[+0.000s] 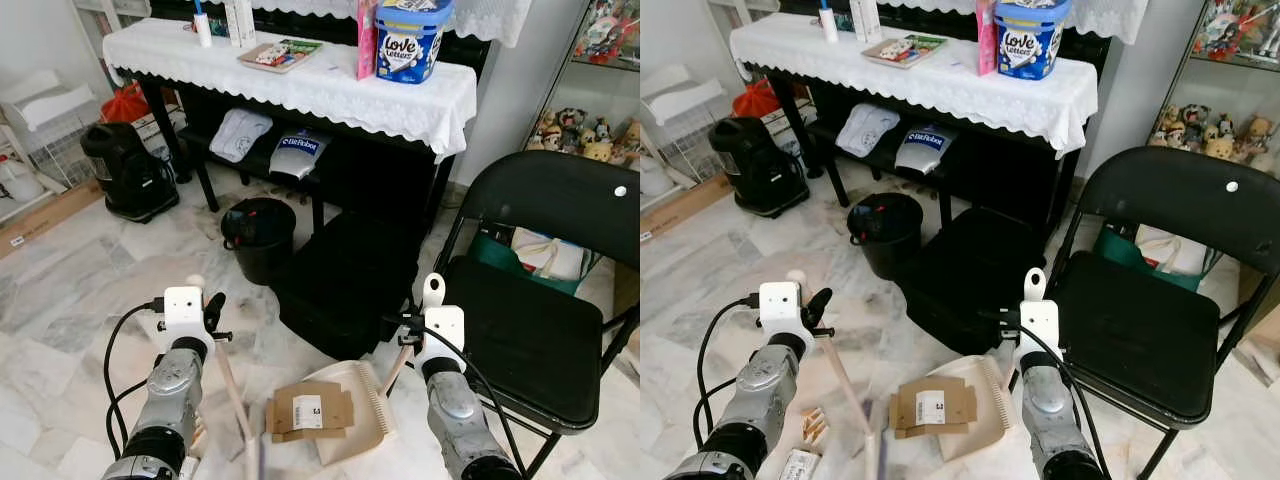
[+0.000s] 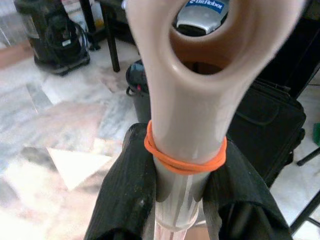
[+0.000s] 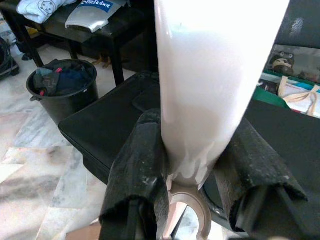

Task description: Sweep floor

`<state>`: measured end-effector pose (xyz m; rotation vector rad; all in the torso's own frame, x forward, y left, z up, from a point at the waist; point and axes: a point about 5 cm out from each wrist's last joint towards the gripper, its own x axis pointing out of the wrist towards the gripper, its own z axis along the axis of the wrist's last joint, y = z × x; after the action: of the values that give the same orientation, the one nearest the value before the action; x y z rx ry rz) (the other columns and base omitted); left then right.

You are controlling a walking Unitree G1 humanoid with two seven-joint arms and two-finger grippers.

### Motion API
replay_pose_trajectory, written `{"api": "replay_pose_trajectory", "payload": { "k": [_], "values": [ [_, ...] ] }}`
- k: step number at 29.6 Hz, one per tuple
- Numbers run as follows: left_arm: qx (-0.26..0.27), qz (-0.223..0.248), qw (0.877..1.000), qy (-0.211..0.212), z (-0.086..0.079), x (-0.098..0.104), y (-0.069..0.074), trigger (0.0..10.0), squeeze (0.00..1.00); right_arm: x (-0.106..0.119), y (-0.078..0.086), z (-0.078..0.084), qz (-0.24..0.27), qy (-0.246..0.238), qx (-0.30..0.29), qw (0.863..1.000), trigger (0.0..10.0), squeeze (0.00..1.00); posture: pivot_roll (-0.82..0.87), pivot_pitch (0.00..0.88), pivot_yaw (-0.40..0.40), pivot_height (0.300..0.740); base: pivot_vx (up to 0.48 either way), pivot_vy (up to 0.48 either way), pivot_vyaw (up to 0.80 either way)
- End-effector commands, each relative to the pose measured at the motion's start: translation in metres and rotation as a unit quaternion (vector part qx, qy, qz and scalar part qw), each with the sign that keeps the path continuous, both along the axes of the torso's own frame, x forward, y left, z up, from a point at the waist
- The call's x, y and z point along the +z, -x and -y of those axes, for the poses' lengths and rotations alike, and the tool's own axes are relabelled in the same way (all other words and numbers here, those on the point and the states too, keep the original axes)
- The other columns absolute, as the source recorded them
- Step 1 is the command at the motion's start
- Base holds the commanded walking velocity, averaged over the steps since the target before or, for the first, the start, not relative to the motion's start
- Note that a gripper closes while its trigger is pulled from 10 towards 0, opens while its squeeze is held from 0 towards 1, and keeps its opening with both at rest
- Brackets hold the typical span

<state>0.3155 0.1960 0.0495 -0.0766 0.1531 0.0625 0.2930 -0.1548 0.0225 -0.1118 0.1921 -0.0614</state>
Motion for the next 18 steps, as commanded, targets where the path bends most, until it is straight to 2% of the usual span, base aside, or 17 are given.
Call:
{"api": "replay_pose_trajectory", "payload": {
  "k": [1, 2, 6, 7, 11, 15, 18],
  "values": [
    [0.01, -0.026, 0.999, 0.035, -0.002, -0.009, 0.003, 10.0, 0.0, -0.021, 0.015, 0.008, -0.057, 0.007, -0.015, 0.998, 10.0, 0.0, -0.06, 0.101, 0.042, 0.74, 0.0, 0.0, 0.0],
    [0.019, -0.029, 0.996, 0.08, -0.004, -0.009, 0.002, 10.0, 0.0, -0.021, 0.015, 0.008, -0.057, 0.006, -0.014, 0.998, 10.0, 0.0, -0.06, 0.101, 0.041, 0.74, 0.0, 0.0, 0.0],
    [0.029, -0.016, 0.988, 0.149, -0.006, -0.005, -0.002, 10.0, 0.0, -0.02, 0.014, 0.008, -0.056, 0.006, -0.011, 0.998, 10.0, 0.0, -0.06, 0.099, 0.04, 0.74, 0.0, 0.0, 0.0],
    [0.029, -0.016, 0.988, 0.149, -0.006, -0.005, -0.002, 10.0, 0.0, -0.02, 0.014, 0.008, -0.056, 0.006, -0.011, 0.998, 10.0, 0.0, -0.06, 0.099, 0.04, 0.74, 0.0, 0.0, 0.0],
    [0.027, -0.001, 0.981, 0.194, -0.006, 0.001, -0.007, 10.0, 0.0, -0.019, 0.013, 0.006, -0.057, 0.005, -0.008, 0.998, 10.0, 0.0, -0.06, 0.094, 0.04, 0.74, 0.0, 0.0, 0.0],
    [0.026, 0.008, 0.977, 0.211, -0.008, 0.006, -0.009, 10.0, 0.0, -0.019, 0.012, 0.005, -0.058, 0.005, -0.005, 0.998, 10.0, 0.0, -0.05, 0.086, 0.041, 0.74, 0.0, 0.0, 0.0],
    [0.008, 0.02, 0.978, 0.208, -0.008, 0.013, -0.013, 10.0, 0.0, -0.017, 0.01, 0.003, -0.056, 0.004, -0.003, 0.998, 10.0, 0.0, -0.05, 0.075, 0.043, 0.74, 0.0, 0.0, 0.0]
  ]
}}
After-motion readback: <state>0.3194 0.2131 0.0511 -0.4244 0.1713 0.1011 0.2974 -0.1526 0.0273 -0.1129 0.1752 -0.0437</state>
